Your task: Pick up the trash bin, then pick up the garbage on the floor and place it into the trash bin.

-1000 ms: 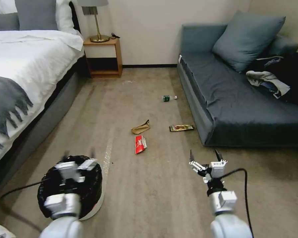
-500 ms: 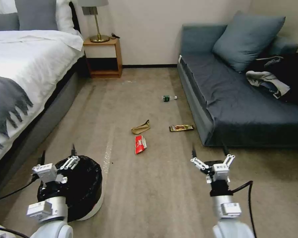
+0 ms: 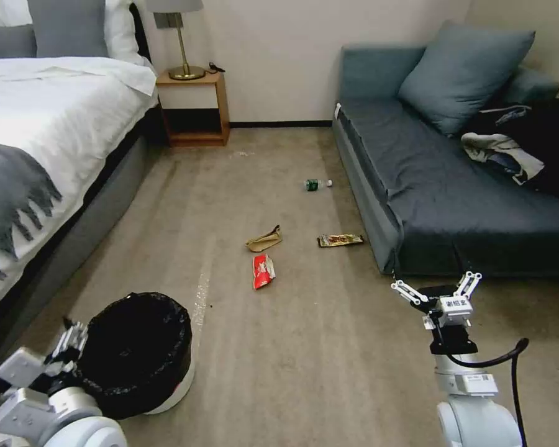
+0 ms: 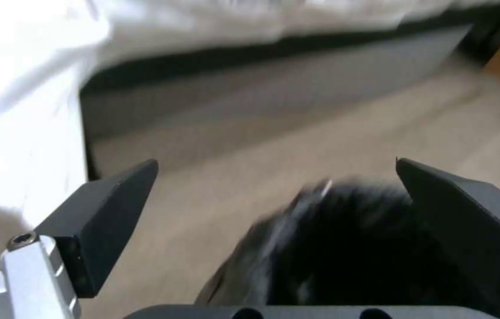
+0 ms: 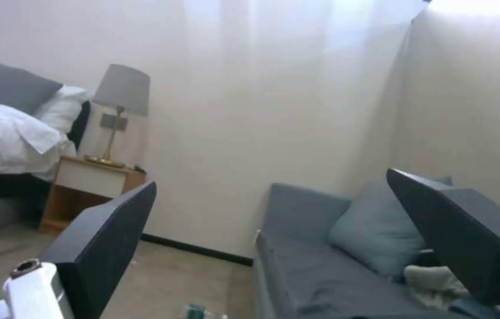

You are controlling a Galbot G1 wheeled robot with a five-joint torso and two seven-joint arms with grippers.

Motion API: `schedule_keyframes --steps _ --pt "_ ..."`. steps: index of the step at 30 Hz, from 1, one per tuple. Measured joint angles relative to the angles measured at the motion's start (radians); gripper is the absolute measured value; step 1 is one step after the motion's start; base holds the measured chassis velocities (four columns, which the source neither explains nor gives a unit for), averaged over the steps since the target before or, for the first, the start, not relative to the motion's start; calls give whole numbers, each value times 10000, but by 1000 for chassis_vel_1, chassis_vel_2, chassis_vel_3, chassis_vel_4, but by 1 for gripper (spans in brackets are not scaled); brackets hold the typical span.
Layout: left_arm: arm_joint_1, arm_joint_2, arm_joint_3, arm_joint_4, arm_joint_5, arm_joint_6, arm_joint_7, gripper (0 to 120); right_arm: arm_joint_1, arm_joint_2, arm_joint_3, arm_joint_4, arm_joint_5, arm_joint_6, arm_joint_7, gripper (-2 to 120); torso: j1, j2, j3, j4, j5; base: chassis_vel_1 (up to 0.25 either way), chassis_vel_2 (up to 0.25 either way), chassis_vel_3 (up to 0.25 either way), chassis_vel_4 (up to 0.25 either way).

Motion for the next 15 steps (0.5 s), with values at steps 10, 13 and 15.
schedule_keyframes --steps 10,13,15 --pt "-384 -110 292 1643 144 439 266 94 -163 4 -121 7 -23 -78 23 100 0 0 0 -1 3 0 0 0 0" --pt "-417 -116 347 1885 413 413 467 88 -180 20 -133 6 -22 -76 24 100 0 0 0 -1 4 0 0 0 0" --pt "-441 -127 368 2037 580 377 633 79 -182 33 -146 4 -21 -75 25 100 0 0 0 -1 3 0 0 0 0"
